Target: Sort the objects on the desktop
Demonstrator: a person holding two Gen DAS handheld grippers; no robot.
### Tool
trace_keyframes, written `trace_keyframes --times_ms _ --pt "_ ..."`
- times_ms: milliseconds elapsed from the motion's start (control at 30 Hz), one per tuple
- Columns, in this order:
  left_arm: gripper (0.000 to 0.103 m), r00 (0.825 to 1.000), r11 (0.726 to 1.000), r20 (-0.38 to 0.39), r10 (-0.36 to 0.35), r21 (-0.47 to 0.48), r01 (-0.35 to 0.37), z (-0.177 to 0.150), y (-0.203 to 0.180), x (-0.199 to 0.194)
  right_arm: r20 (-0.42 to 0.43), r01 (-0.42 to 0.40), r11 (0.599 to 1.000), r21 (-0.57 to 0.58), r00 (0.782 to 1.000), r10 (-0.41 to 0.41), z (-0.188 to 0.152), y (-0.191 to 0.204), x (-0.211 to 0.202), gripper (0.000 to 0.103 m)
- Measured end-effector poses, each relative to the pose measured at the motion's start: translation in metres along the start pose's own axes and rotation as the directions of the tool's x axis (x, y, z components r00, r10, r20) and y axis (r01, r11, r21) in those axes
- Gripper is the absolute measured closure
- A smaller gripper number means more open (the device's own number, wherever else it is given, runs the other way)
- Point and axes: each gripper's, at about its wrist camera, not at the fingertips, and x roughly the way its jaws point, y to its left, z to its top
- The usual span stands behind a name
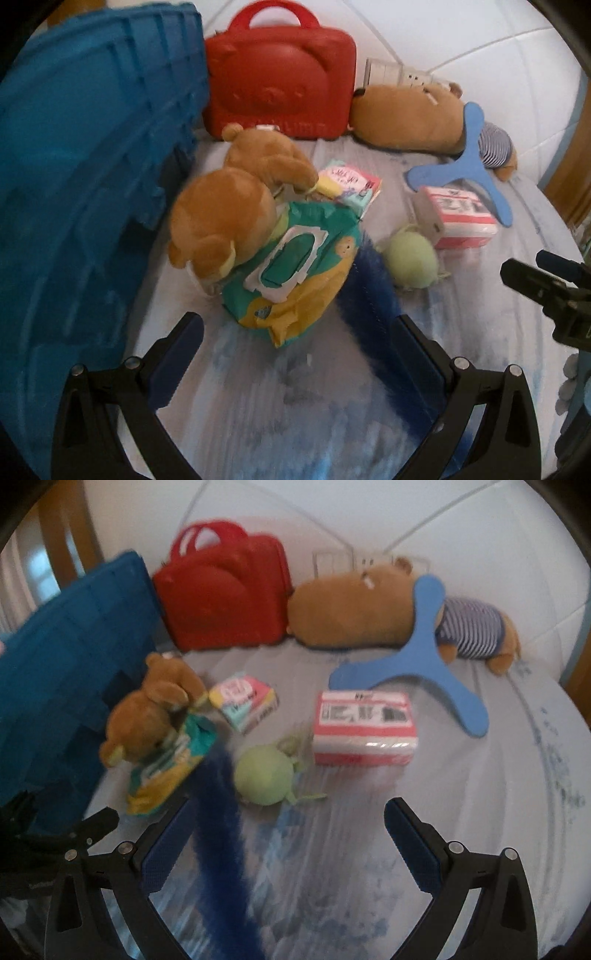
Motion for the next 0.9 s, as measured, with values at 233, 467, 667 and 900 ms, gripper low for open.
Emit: trace_keyframes --times_ms 233,467,667,900 --pt "0.002 1.0 1.0 -0.018 0.003 0.024 -0.003 0.009 -0.002 0.043 -0.104 0.001 1.0 -0.003 0.995 -0.001 0.009 0.005 0.059 0.0" --pt "0.02 0.999 0.999 -0.037 -0.003 0.032 0.004 0.017 -0.002 0.075 -0.128 -0.016 0.999 -0.029 0.992 0.012 0.017 0.014 0.099 0.002" --pt "0.021 0.999 0.999 -0.054 -0.009 0.04 0.011 0.024 -0.002 0.103 -0.147 -0.034 0.999 -0.023 0.989 0.03 0.019 0.015 0.125 0.016" --pt "0.017 0.999 0.998 -0.038 -0.001 0.06 0.003 0.027 -0.002 0.119 -0.163 -0.06 0.998 0.001 0.985 0.06 0.015 0.015 0.133 0.016"
